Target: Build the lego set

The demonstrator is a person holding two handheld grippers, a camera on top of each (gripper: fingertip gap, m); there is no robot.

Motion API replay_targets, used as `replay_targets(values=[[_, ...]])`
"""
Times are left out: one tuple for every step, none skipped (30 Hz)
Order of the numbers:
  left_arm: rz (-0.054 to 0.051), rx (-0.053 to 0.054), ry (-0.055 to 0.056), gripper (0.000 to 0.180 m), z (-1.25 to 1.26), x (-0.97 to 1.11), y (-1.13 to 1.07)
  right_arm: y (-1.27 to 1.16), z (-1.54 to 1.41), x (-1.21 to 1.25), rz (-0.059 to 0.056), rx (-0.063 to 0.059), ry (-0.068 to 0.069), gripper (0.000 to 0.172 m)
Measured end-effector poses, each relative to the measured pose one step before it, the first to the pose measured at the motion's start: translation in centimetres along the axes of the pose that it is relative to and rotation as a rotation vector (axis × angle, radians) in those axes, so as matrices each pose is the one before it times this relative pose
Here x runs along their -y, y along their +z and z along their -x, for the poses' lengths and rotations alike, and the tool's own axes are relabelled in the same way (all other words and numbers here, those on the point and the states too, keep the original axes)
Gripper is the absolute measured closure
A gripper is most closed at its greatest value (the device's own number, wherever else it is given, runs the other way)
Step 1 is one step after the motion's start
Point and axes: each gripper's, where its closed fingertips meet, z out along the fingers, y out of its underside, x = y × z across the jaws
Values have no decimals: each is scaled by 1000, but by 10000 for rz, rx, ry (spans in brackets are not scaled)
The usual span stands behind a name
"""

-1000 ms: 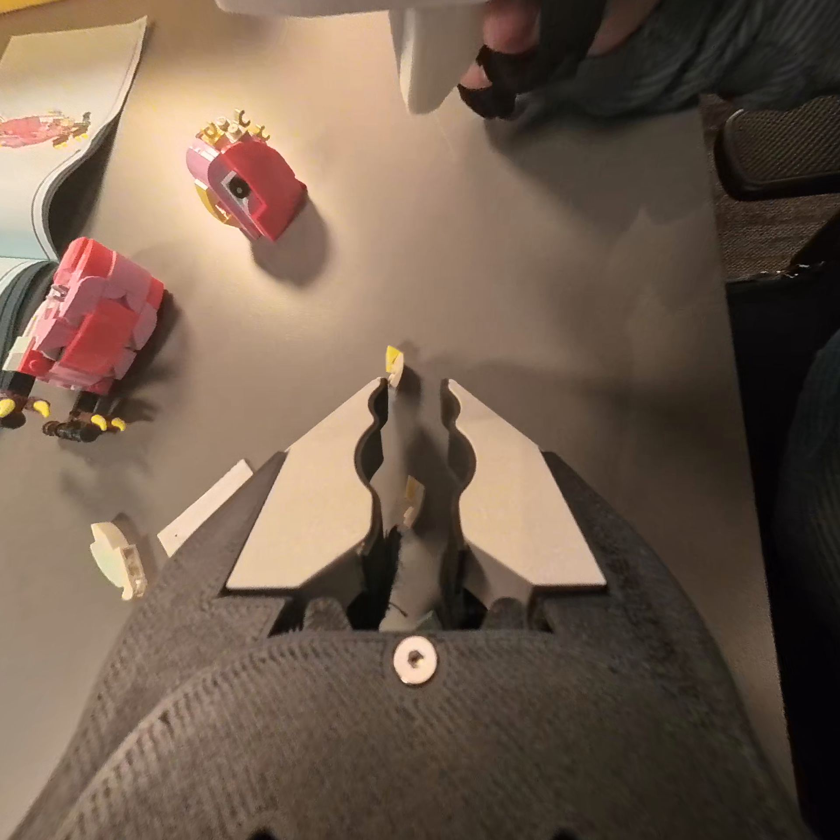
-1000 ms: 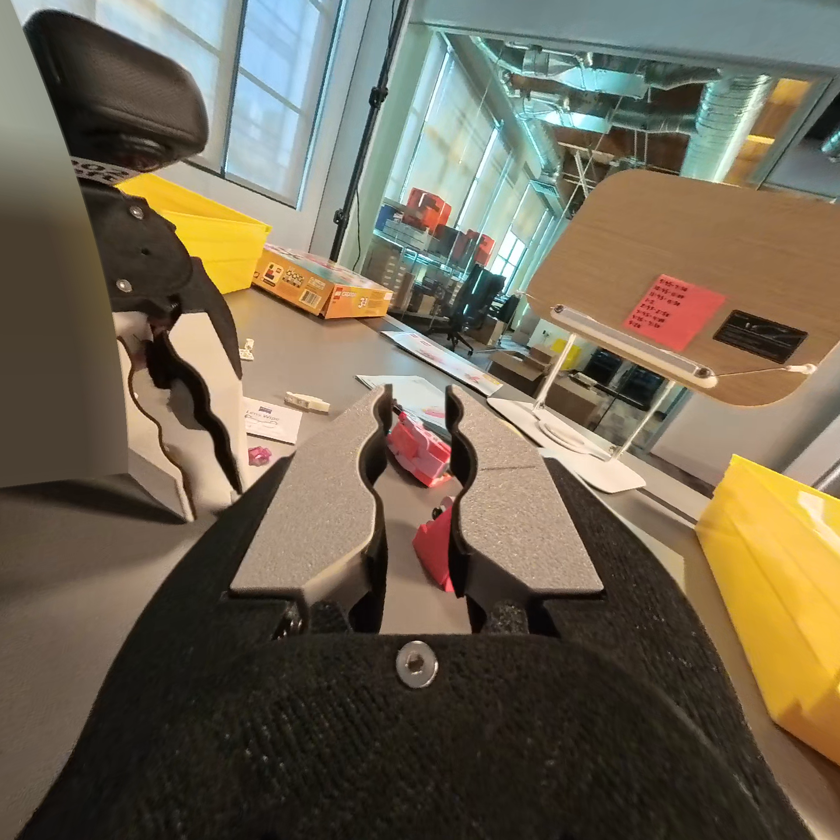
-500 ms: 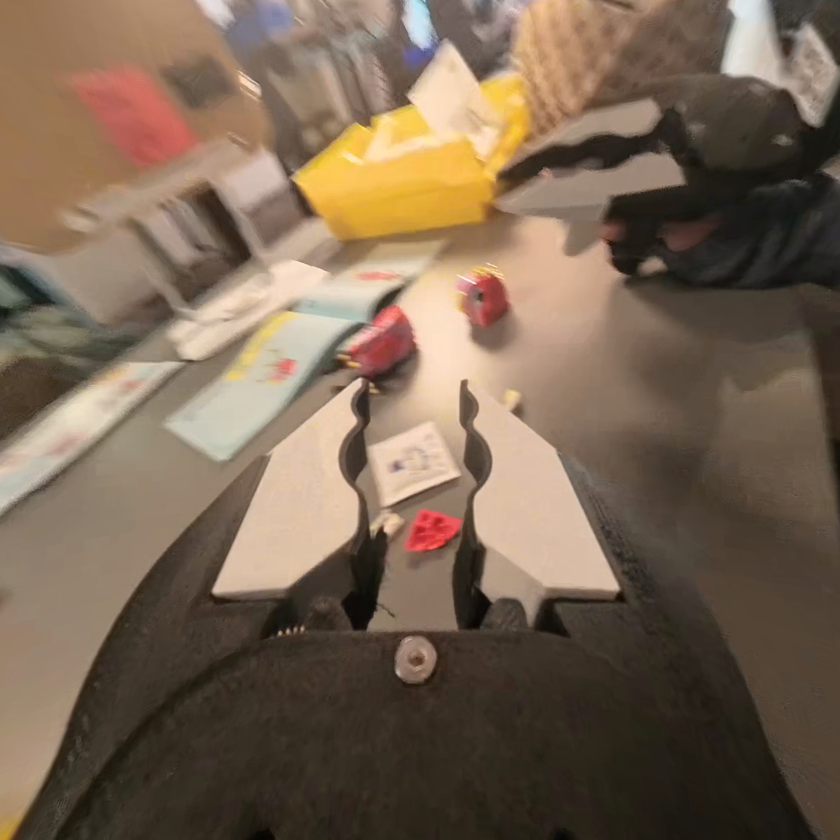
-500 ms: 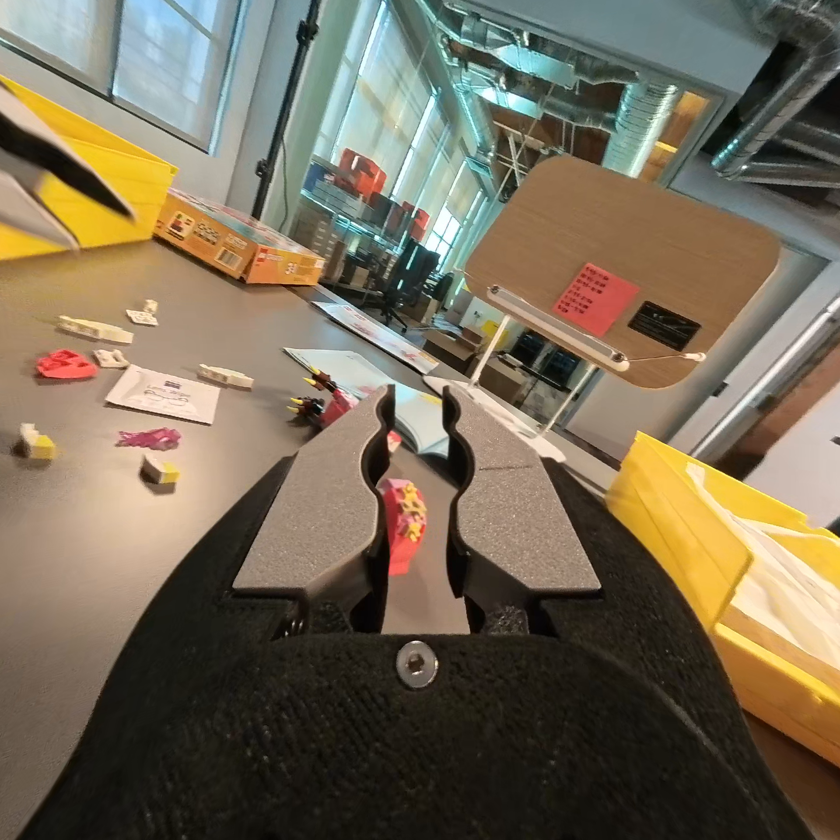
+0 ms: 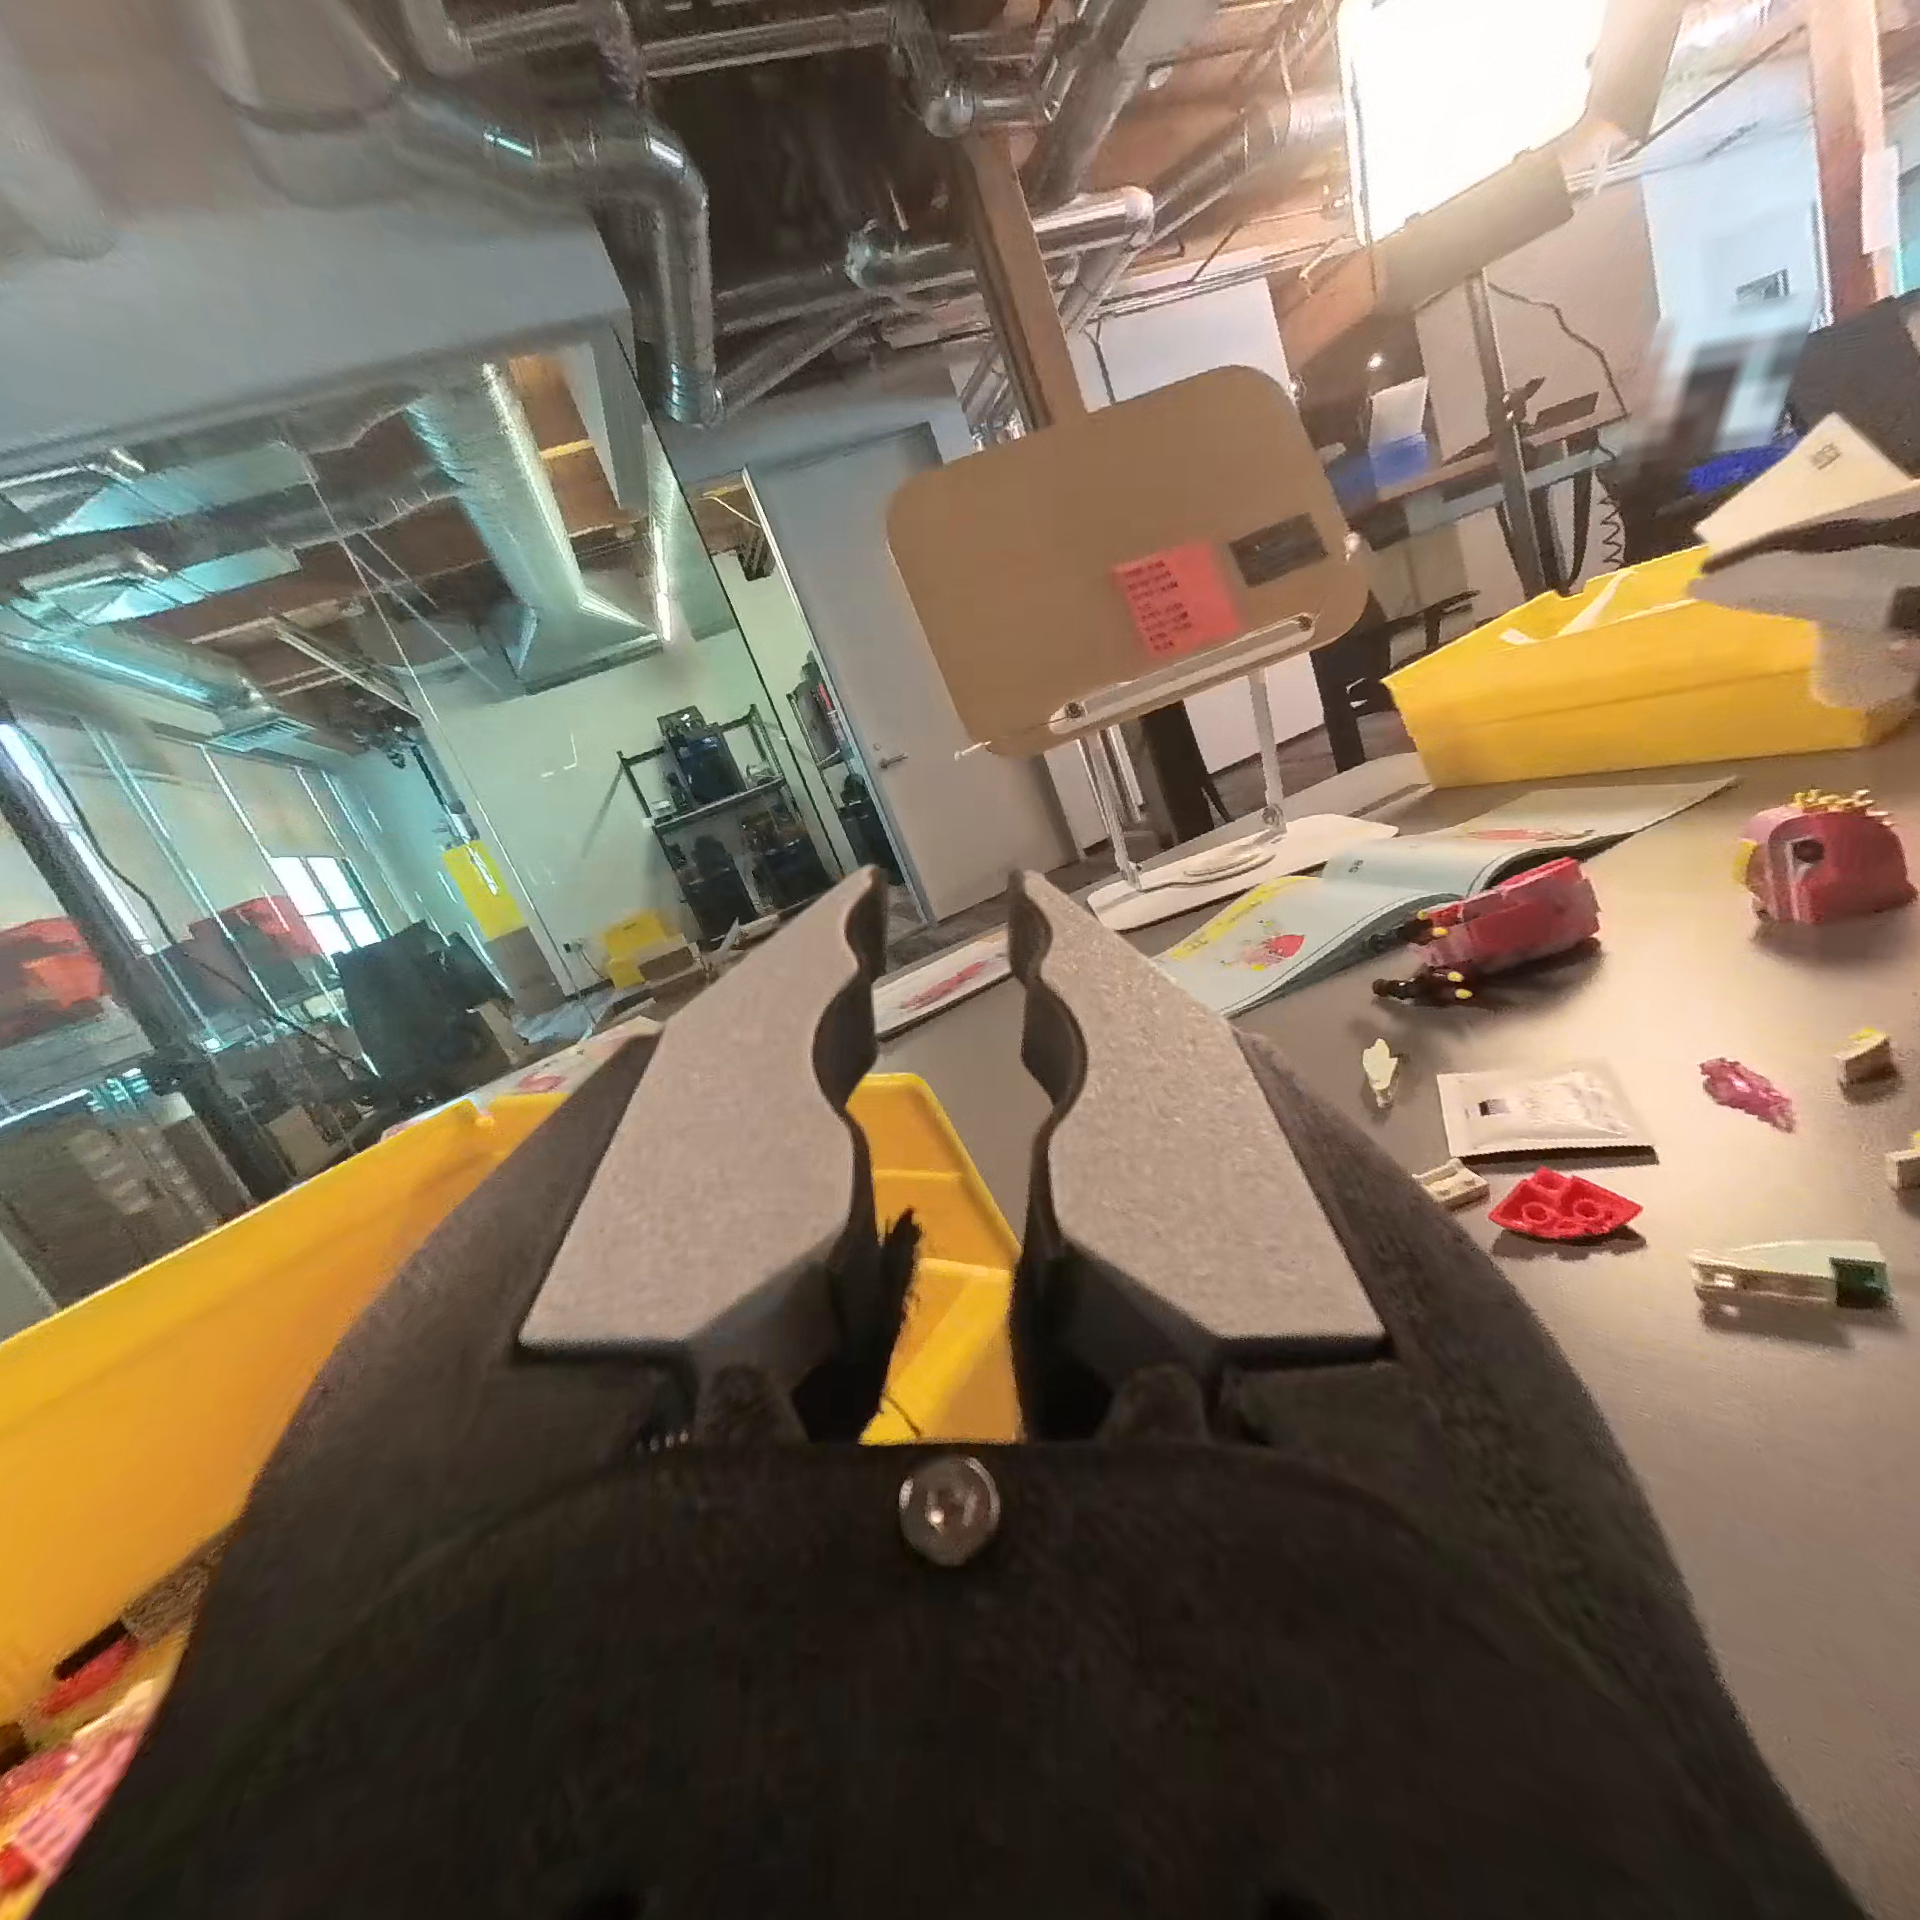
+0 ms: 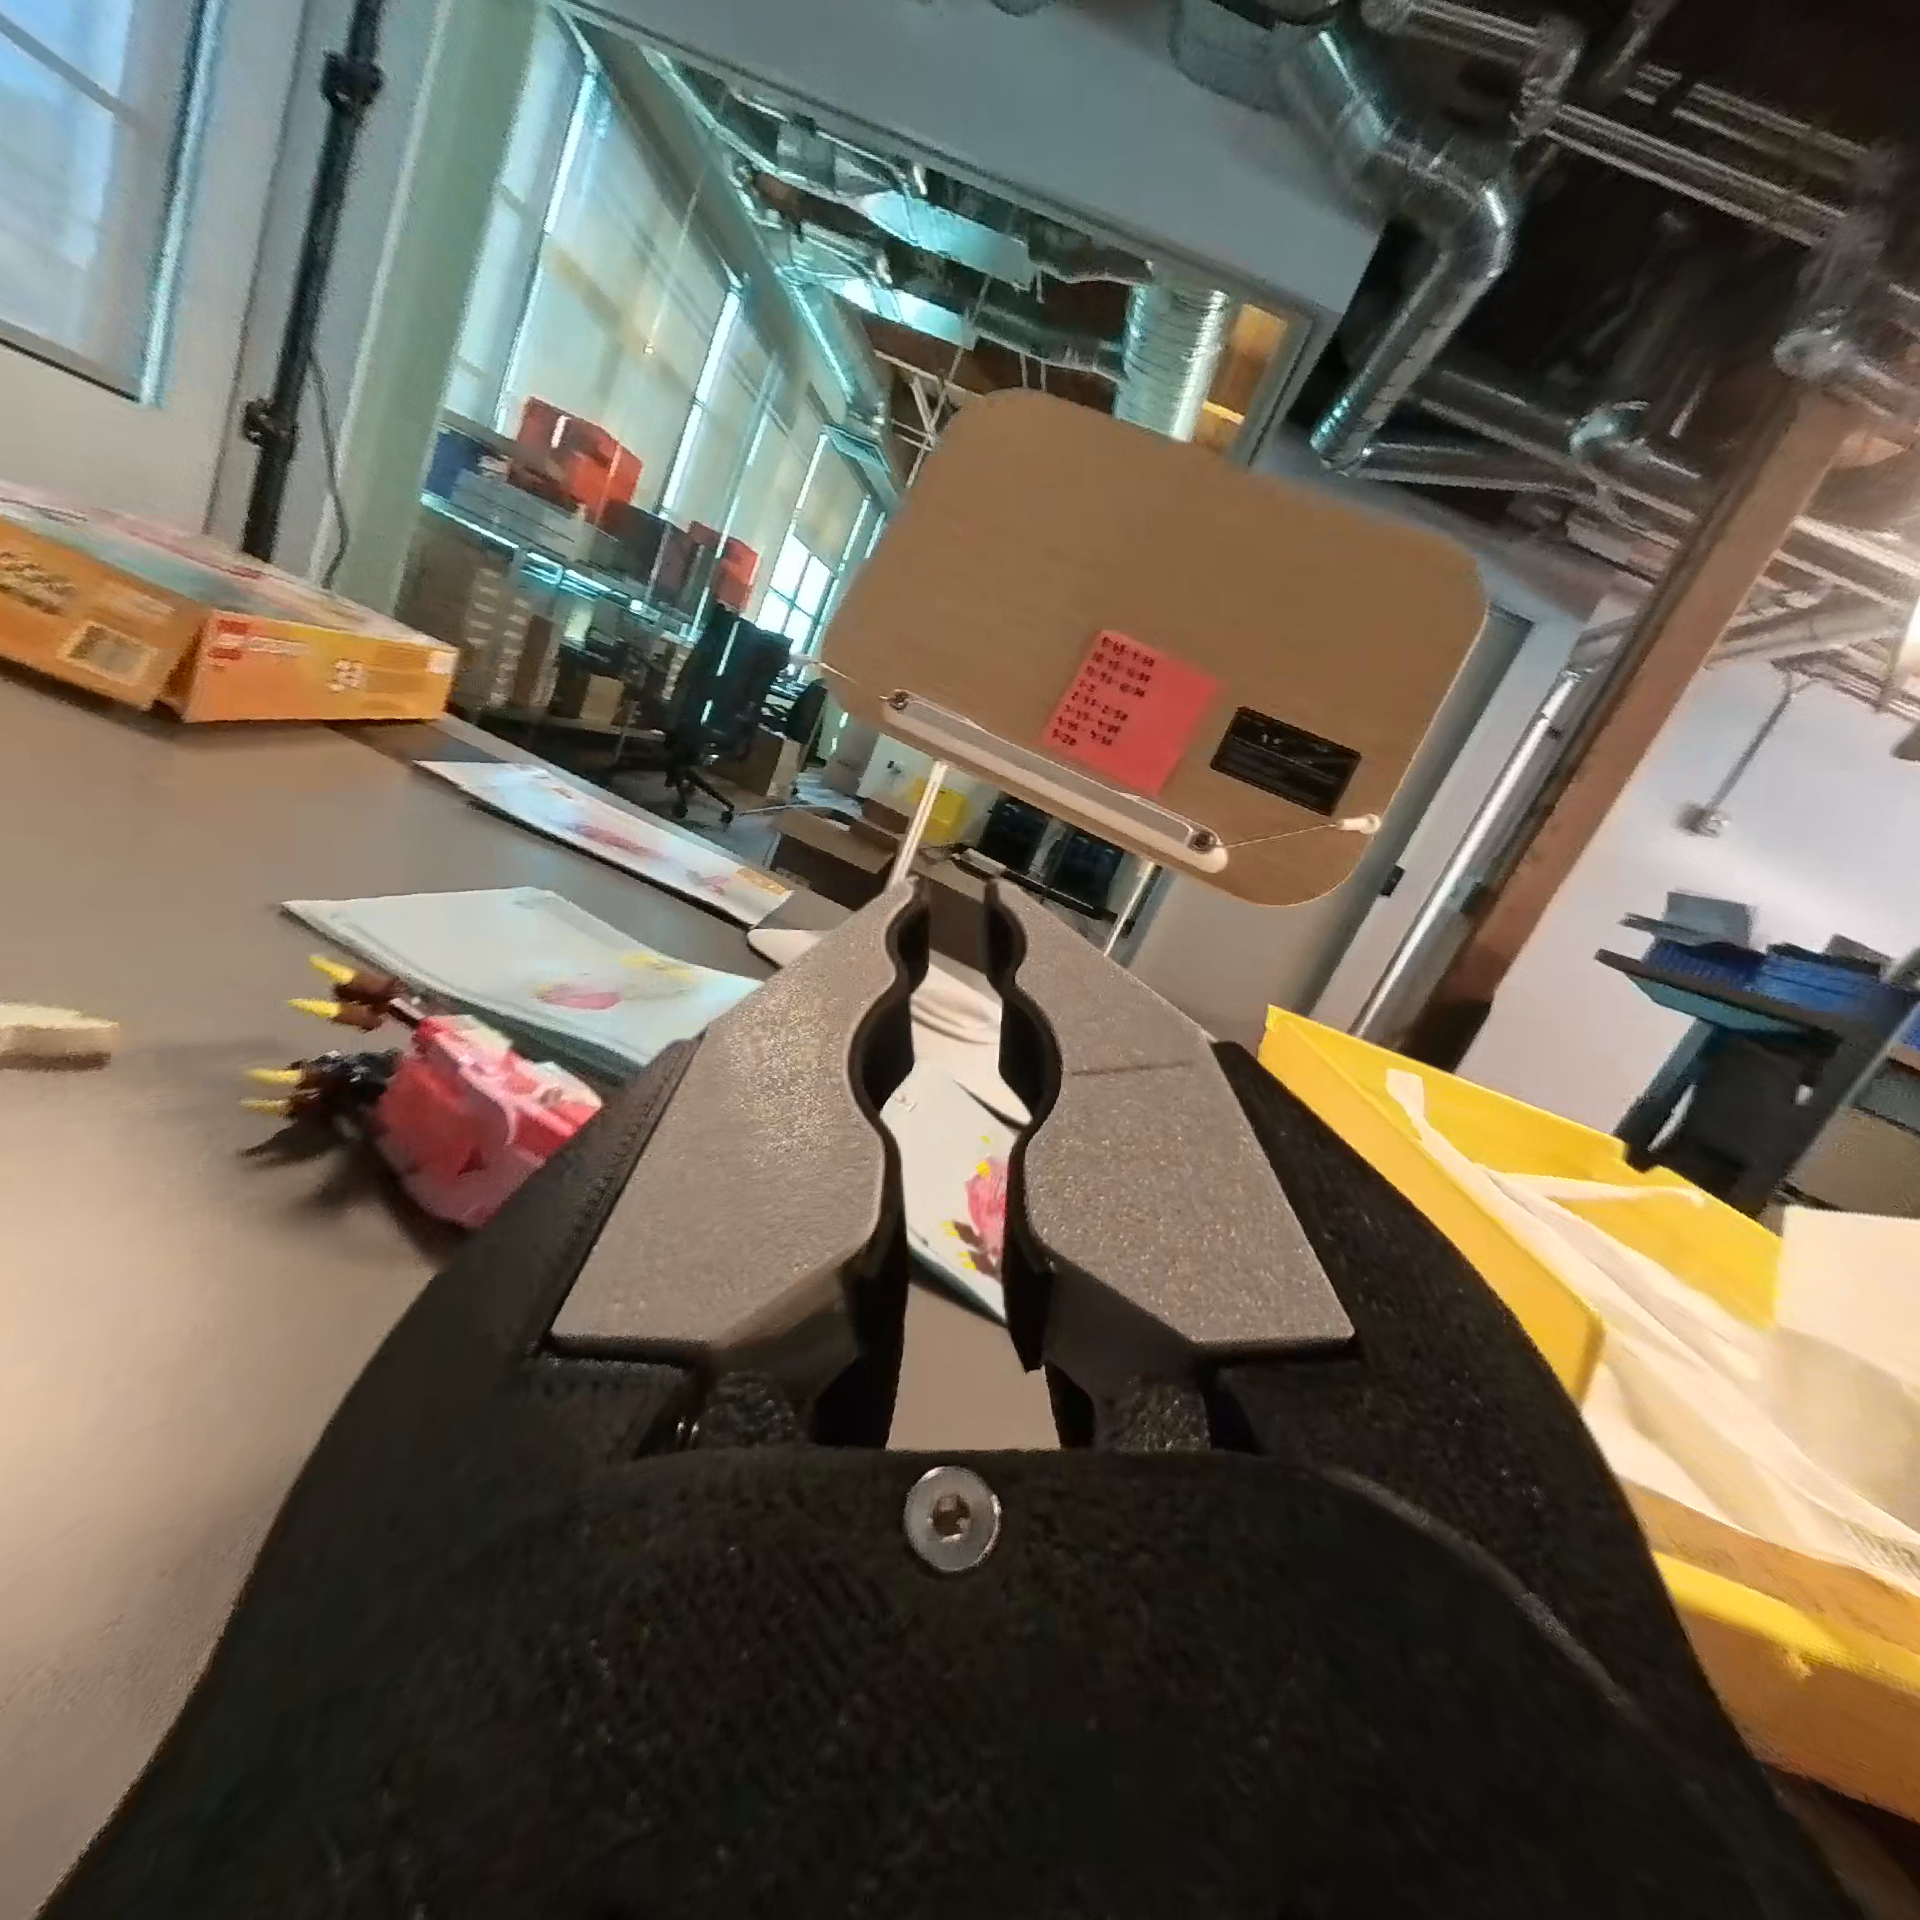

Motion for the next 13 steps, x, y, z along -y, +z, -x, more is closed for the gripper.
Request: replay_targets(values=[[54, -21, 20, 159, -45, -130, 59, 485, -202, -133, -8, -151, 11, 164], [27, 6, 105, 159, -63, -50, 27, 402, -166, -102, -8, -144, -33, 165], [2, -21, 148, 159, -155, -17, 23, 301, -165, -77, -12, -138, -71, 165], [12, -79, 147, 159, -262, -20, 23, 207, -159, -48, -16, -119, -69, 166], [31, -108, 145, 160, -324, -48, 59, 122, -159, -49, -13, -95, -36, 167], [53, -120, 156, 160, -340, -80, 75, 73, -156, -68, 1, -61, 10, 168], [67, -110, 167, 160, -340, -90, 89, 19, -163, -112, 25, -38, 72, 168], [66, -91, 180, 160, -298, -82, 85, 5, -163, -106, 24, -24, 128, 168], [57, -67, 178, 161, -278, -60, 75, -10, -173, -89, 13, -26, 151, 168], [50, -56, 152, 162, -253, -52, 52, -1, -187, -85, 18, -32, 141, 168], [64, -83, 100, 163, -275, -52, 49, 13, -172, -114, 31, -39, 120, 169], [80, -157, 10, 167, -345, -52, 22, 2, -180, -76, 27, -53, 84, 169], [23, -196, -49, 171, -341, 19, 4, -6, -137, -30, 1, -47, 52, 169]])
